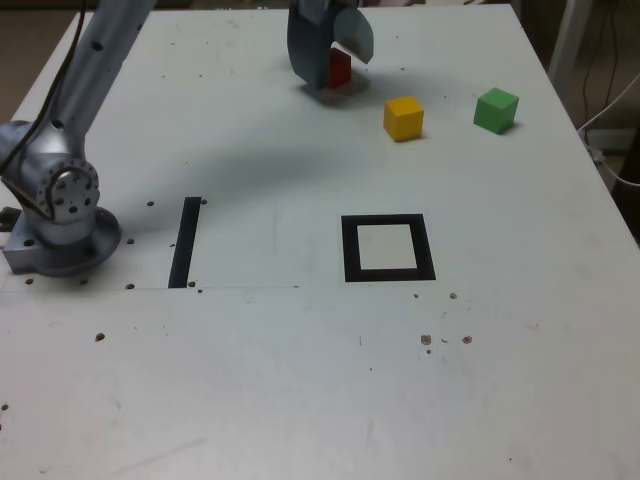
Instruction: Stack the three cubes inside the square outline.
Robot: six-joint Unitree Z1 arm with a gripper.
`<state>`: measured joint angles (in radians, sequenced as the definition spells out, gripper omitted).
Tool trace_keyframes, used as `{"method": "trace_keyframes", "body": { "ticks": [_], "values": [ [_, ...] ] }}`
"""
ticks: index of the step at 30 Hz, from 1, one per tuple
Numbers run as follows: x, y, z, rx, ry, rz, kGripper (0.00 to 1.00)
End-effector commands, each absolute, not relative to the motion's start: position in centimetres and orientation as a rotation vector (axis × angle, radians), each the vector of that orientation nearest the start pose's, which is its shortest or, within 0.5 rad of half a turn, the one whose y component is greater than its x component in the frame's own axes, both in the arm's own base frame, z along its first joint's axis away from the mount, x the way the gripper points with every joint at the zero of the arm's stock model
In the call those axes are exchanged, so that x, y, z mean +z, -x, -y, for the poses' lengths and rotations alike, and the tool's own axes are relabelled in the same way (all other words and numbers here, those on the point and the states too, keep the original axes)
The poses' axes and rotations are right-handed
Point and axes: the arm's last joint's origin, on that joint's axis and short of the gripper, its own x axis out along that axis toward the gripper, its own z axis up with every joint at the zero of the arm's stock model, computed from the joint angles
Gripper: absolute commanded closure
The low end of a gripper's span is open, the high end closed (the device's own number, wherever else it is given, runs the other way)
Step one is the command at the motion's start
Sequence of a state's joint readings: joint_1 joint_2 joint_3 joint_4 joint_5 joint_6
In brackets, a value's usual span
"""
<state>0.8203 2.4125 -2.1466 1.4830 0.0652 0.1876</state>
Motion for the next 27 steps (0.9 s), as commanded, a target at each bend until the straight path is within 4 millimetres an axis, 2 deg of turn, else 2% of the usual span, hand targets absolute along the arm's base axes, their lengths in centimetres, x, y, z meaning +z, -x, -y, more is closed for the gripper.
{"method": "trace_keyframes", "body": {
  "ticks": [1, 20, 27],
  "values": [
    [21.5, -31.6, -34.4, 0.48, 0.521, -1.704, 0.64],
    [21.6, -31.6, -34.4, 0.475, 0.518, -1.703, 0.66],
    [22.7, -31.8, -33.6, 0.46, 0.499, -1.698, 0.67]
  ]
}}
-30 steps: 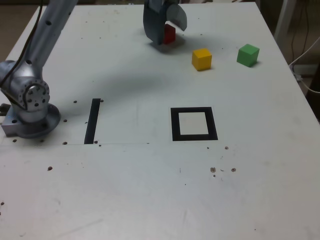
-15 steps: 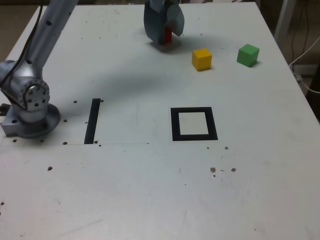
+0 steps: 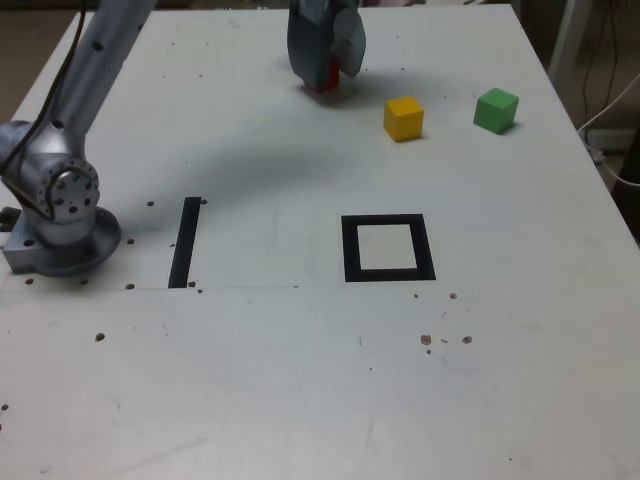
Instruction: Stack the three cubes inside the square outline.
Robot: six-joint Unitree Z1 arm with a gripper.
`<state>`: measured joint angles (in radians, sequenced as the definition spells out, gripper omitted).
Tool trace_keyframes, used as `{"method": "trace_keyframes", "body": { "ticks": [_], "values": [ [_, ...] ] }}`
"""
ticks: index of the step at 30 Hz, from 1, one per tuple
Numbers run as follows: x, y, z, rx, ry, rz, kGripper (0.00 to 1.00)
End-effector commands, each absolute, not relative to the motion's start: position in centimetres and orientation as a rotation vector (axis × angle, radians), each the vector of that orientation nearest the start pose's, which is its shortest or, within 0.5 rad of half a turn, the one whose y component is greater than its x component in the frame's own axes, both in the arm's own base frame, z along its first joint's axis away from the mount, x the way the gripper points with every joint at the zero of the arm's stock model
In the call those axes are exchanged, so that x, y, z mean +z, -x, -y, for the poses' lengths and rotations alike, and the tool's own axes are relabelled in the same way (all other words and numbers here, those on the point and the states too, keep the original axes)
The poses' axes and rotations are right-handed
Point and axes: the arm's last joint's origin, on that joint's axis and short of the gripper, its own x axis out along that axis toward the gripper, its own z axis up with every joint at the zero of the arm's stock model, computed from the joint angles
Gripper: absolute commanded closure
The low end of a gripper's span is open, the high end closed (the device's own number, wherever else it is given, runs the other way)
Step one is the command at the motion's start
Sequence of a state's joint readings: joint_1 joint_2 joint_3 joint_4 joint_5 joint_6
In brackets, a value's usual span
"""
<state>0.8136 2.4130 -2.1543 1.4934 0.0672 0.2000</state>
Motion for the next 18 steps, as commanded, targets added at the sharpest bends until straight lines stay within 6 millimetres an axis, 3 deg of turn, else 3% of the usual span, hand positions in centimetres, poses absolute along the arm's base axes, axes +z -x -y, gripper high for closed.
{"method": "trace_keyframes", "body": {
  "ticks": [1, 9, 18],
  "values": [
    [23.0, -31.9, -33.4, 0.456, 0.493, -1.698, 0.67],
    [26.4, -32.7, -28.7, 0.389, 0.405, -1.702, 0.67],
    [28.4, -33.9, -19.0, 0.237, 0.266, -1.737, 0.67]
  ]
}}
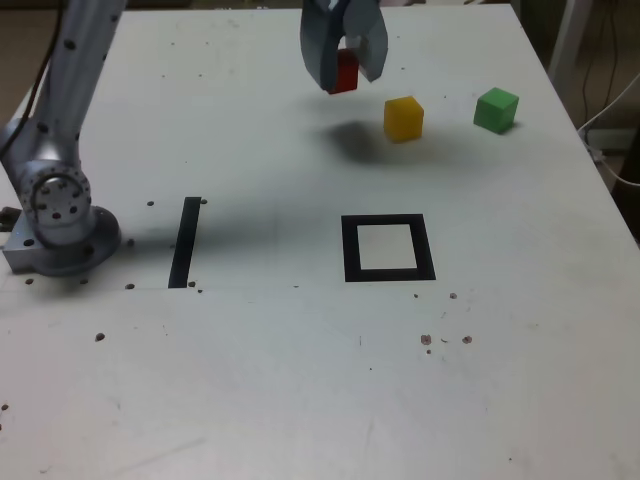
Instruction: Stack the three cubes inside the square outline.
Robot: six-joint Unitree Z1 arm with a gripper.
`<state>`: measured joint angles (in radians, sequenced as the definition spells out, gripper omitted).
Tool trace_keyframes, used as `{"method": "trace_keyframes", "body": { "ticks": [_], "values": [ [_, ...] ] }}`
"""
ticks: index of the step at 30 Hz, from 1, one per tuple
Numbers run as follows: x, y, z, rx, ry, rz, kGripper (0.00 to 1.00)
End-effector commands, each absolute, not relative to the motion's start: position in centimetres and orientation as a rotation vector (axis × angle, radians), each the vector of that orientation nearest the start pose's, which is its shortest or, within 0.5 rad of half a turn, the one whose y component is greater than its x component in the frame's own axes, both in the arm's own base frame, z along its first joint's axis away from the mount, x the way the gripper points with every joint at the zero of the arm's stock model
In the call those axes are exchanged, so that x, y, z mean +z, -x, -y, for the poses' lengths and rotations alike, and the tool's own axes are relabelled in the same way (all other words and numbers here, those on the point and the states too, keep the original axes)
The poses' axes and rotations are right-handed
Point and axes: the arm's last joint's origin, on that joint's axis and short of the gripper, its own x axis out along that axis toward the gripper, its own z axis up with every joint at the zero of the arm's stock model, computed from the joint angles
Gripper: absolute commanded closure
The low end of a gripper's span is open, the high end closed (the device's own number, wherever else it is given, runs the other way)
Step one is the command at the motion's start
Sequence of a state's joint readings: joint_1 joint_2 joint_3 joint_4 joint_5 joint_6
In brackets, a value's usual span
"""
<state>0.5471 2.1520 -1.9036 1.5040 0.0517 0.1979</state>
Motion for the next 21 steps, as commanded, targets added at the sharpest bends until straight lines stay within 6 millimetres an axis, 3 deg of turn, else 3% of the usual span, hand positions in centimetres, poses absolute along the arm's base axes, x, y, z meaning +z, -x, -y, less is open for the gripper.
{"method": "trace_keyframes", "body": {
  "ticks": [1, 10, 21],
  "values": [
    [28.4, -34.1, -17.9, 0.221, 0.251, -1.736, 0.67],
    [28.5, -34.6, -9.9, 0.119, 0.143, -1.688, 0.67],
    [25.9, -34.8, -4.1, 0.032, 0.081, -1.666, 0.67]
  ]
}}
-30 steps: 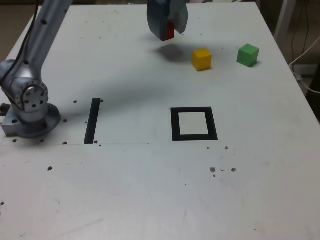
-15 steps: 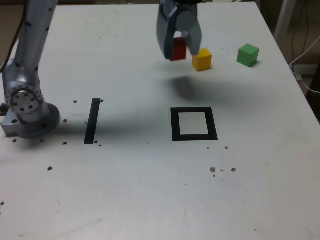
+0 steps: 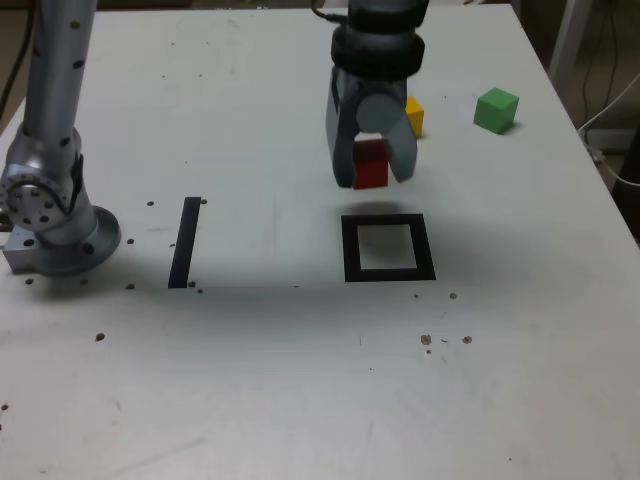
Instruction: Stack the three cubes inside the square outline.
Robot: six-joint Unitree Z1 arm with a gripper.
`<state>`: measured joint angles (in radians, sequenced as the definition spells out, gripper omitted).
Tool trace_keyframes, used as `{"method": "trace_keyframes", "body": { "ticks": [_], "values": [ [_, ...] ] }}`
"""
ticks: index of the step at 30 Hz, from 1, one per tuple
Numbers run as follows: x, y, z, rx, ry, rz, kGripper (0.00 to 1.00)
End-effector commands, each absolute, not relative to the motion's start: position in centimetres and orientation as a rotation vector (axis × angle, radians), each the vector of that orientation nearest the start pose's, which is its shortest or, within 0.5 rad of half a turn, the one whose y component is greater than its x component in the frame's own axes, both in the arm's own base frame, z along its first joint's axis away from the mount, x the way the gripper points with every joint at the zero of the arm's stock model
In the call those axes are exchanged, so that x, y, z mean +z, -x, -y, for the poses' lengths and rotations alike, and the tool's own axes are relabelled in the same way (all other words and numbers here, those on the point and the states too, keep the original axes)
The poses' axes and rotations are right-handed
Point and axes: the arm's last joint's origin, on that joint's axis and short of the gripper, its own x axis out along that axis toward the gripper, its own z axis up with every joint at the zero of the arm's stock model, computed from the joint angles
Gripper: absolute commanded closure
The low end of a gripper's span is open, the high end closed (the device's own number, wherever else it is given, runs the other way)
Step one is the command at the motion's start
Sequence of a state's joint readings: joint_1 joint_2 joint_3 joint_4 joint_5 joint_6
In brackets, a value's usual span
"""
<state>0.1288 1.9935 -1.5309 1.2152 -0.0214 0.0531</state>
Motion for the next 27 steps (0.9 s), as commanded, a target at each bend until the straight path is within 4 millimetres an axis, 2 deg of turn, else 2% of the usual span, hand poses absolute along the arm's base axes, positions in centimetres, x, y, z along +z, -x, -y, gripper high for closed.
{"method": "trace_keyframes", "body": {
  "ticks": [1, 12, 21, 27],
  "values": [
    [25.7, -34.9, -3.7, 0.027, 0.075, -1.664, 0.67],
    [24.4, -35.0, 0.3, -0.01, 0.023, -1.664, 0.67],
    [23.9, -35.0, 2.1, -0.03, 0.006, -1.662, 0.67],
    [22.7, -35.7, 3.0, -0.051, -0.002, -1.666, 0.67]
  ]
}}
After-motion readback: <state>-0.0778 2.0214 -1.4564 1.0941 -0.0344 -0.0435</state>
